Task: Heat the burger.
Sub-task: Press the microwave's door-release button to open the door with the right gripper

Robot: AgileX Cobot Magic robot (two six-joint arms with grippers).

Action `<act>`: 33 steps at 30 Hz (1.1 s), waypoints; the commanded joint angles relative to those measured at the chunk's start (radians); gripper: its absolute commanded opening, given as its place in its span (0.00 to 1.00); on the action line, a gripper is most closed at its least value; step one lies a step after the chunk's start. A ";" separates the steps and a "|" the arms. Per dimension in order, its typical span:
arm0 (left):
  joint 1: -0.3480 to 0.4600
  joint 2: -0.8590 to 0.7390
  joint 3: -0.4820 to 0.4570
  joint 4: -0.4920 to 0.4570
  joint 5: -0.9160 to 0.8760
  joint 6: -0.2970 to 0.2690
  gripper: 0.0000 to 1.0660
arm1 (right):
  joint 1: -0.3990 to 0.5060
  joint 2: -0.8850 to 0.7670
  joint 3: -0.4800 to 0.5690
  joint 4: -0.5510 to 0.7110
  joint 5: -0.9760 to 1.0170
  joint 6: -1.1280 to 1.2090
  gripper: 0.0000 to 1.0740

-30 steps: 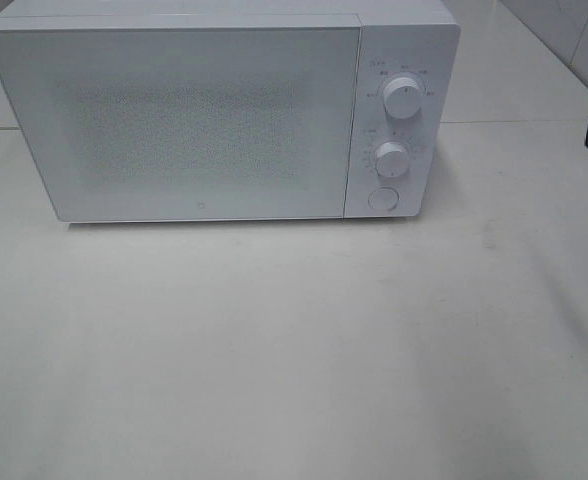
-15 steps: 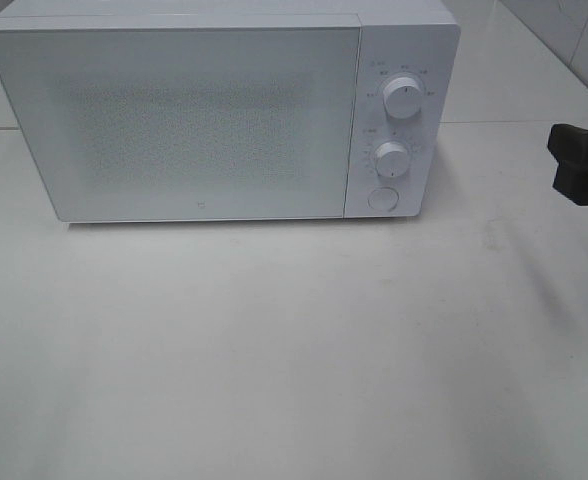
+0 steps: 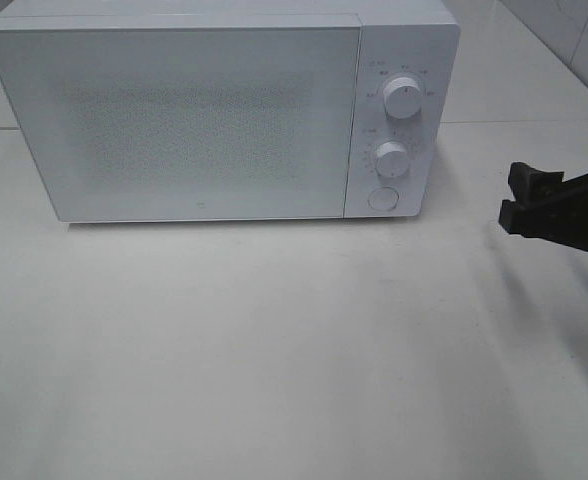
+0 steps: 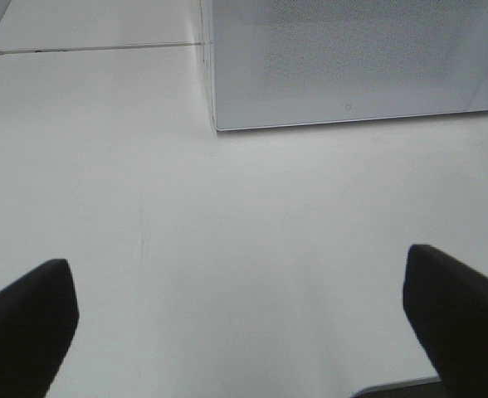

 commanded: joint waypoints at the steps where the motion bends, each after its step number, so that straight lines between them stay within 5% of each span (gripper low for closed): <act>1: 0.003 -0.006 0.004 -0.002 -0.003 -0.004 0.95 | 0.054 0.025 -0.001 0.089 -0.067 -0.035 0.71; 13: 0.003 -0.006 0.004 -0.002 -0.003 -0.004 0.95 | 0.337 0.168 -0.042 0.359 -0.158 -0.071 0.71; 33: 0.003 -0.006 0.004 -0.001 -0.003 -0.004 0.95 | 0.480 0.311 -0.207 0.490 -0.135 -0.116 0.71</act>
